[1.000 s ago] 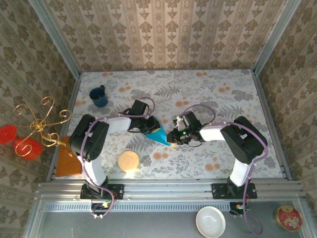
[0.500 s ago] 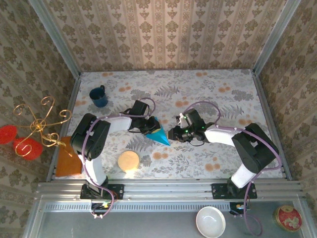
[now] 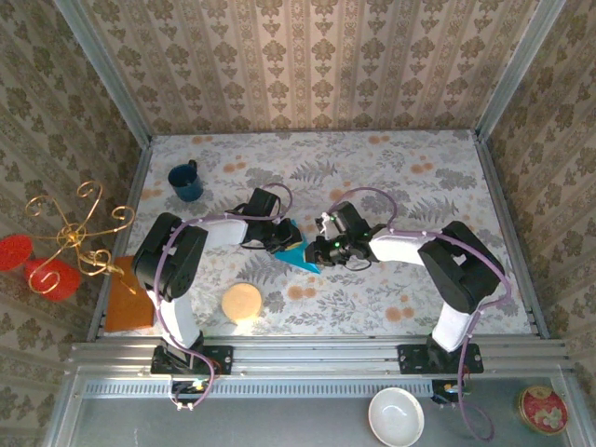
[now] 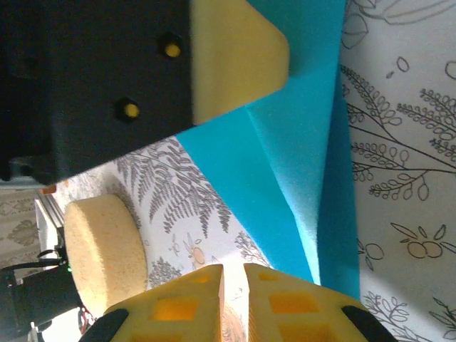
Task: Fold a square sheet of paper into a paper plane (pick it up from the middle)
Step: Fourth fold the wing at the center of the table.
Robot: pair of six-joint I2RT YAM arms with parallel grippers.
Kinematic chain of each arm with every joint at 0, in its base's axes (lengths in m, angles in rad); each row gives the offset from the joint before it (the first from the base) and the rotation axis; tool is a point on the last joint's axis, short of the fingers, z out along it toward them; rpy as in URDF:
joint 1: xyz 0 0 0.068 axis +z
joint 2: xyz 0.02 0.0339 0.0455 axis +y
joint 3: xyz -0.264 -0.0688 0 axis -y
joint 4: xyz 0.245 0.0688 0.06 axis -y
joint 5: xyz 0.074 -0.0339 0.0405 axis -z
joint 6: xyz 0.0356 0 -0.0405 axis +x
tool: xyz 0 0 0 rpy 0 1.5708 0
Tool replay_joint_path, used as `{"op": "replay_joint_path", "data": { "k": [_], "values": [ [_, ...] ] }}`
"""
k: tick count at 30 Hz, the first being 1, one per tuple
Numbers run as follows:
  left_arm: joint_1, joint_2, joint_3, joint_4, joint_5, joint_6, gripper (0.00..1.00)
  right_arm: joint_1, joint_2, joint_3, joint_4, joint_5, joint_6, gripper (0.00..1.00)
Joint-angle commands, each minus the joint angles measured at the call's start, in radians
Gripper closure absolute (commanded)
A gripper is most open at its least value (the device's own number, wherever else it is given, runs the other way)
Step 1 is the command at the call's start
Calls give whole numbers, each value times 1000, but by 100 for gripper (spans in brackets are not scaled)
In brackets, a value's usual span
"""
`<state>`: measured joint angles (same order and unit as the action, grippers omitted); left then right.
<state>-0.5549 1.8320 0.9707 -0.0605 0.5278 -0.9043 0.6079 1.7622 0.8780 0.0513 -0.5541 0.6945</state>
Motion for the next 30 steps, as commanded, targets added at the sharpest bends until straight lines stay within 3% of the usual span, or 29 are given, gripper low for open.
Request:
{"op": "replay_joint_path", "data": {
  "k": [1,30],
  "values": [
    [6,11,17,-21,11,20,84,6,26,19,-49,-1,-22,83],
    [9,33,38,-33,12,39,84,6,65,0,-101,55,-32,84]
  ]
}}
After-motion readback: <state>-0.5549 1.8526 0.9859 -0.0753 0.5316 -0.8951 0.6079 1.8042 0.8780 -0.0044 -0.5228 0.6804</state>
